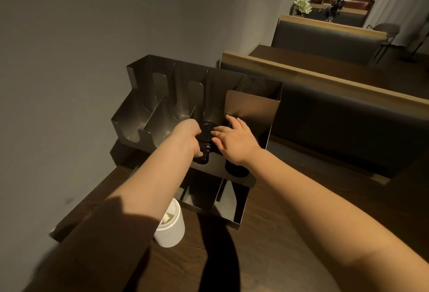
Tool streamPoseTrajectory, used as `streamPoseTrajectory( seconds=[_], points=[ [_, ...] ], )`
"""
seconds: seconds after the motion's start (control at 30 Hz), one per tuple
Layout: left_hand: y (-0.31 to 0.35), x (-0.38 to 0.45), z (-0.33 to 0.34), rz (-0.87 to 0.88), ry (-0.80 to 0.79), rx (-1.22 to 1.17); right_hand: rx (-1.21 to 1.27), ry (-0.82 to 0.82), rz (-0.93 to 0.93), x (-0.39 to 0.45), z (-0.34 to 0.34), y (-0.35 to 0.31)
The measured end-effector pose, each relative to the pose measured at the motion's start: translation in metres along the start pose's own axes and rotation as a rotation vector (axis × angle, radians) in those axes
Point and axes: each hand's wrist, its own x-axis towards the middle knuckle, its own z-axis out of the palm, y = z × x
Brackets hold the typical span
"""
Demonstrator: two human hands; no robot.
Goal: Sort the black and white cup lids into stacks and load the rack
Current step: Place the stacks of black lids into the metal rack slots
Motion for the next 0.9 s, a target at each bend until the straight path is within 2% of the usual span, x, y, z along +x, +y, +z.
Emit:
streamPoseTrajectory(
  seconds=[0.07,0.13,0.17,0.23,0.33,0.43,0.53,0.63,0.73,0.8,0.9],
  points=[
    [0.003,-0.004,0.0,0.134,0.016,0.066,-0.012,-0.028,-0.011,0.0,-0.001,0.0],
    [0.0,0.002,-0.001,0.451,0.13,0.224,-0.007,-0.039,-0.019,0.001,-0.004,0.002],
    [-0.005,0.003,-0.004,0.632,0.163,0.363,-0.003,-0.022,-0.025,0.001,-0.006,0.002],
    [-0.016,0.02,-0.011,0.835,0.12,0.734,0.0,0.032,-0.04,0.0,-0.007,0.001],
    [-0.025,0.047,-0.024,0.867,0.017,1.421,-0.005,-0.025,-0.045,-0.002,-0.001,-0.006],
    [-0.019,0.044,-0.023,0.894,0.026,1.659,-0.019,-0.094,-0.048,0.003,-0.006,-0.008],
    [-0.012,0.042,-0.023,0.921,0.044,1.661,-0.049,-0.14,-0.056,0.006,-0.015,-0.009],
    [-0.012,0.049,-0.028,0.854,0.022,1.657,-0.059,-0.195,-0.032,0.008,-0.021,-0.012],
    [-0.01,0.045,-0.027,0.771,-0.029,1.453,-0.065,-0.236,-0.008,0.018,-0.031,-0.013],
    [-0.006,0.038,-0.029,0.756,-0.051,1.19,0.012,-0.149,0.009,0.021,-0.036,-0.011],
    [-0.005,0.036,-0.043,0.788,0.043,0.865,0.092,0.151,-0.029,0.015,-0.037,-0.018]
  ],
)
